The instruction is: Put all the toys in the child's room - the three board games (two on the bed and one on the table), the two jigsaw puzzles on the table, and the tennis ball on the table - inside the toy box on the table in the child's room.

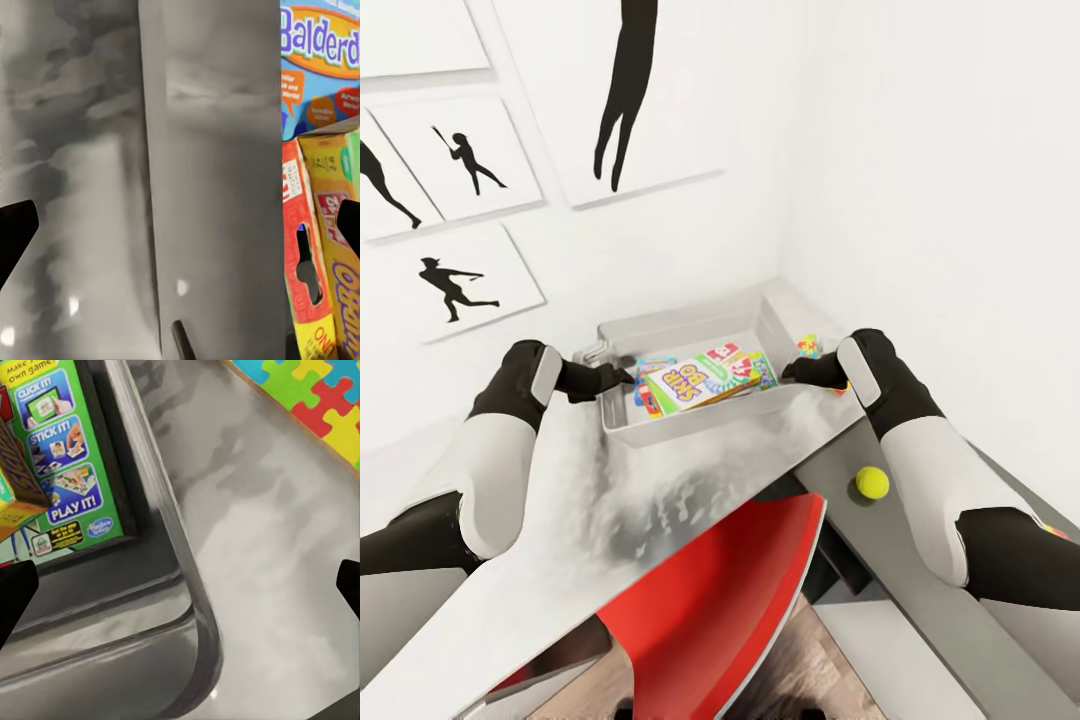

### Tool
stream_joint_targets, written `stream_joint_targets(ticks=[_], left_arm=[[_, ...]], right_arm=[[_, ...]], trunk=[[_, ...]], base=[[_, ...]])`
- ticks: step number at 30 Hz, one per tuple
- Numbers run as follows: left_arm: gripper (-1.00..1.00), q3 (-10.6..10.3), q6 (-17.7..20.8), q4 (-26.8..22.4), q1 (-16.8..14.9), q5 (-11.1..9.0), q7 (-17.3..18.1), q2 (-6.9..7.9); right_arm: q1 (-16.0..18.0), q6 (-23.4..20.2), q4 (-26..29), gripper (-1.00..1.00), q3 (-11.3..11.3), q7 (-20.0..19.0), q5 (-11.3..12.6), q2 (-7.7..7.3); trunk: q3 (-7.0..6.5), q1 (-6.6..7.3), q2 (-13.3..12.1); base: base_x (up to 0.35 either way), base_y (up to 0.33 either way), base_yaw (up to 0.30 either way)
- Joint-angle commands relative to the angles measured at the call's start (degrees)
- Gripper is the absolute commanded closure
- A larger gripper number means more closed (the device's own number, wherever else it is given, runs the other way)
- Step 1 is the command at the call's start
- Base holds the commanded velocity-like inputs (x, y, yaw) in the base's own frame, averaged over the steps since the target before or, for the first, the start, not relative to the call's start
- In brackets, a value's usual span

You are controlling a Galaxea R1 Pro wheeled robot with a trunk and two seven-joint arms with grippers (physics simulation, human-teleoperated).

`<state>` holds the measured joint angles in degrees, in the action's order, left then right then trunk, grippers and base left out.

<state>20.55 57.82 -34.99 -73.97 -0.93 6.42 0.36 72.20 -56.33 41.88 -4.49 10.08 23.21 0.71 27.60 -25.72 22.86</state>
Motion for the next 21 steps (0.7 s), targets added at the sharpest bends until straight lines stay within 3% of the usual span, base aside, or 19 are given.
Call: stream_joint_targets(ticks=[1,3,4,8,9,21], left_arm=[[-1.00,0.2,0.2,1.1,0.0,0.8,0.1,-0.01],[-1.00,0.1,0.2,1.1,0.0,0.8,0.1,-0.01],[1.00,0.1,0.2,1.1,0.0,0.8,0.1,-0.01],[1.00,0.2,0.2,1.1,0.0,0.8,0.1,-0.01],[1.00,0.2,0.2,1.1,0.0,0.8,0.1,-0.01],[1.00,0.2,0.2,1.1,0.0,0.8,0.1,-0.01]], right_arm=[[0.0,-0.2,0.1,-1.00,-0.1,0.5,0.6,-0.05],[0.0,-0.2,0.1,-1.00,-0.1,0.5,0.6,-0.06],[0.0,-0.2,0.1,-1.00,-0.1,0.5,0.6,-0.04],[0.0,-0.2,0.2,-1.00,-0.2,0.5,0.5,-0.02],[0.0,-0.2,0.2,1.00,-0.2,0.5,0.5,-0.03],[0.0,-0.2,0.4,1.00,-0.2,0.5,0.6,-0.23]], trunk=[[0.15,-0.06,0.1],[0.21,-0.06,0.1],[0.22,-0.06,0.1],[0.25,-0.06,0.1],[0.25,-0.06,0.1],[0.25,-0.06,0.1]], base=[[0.000,0.000,0.000],[0.000,0.000,0.000],[0.000,0.000,0.000],[0.000,0.000,0.000],[0.000,0.000,0.000],[0.000,0.000,0.000]])
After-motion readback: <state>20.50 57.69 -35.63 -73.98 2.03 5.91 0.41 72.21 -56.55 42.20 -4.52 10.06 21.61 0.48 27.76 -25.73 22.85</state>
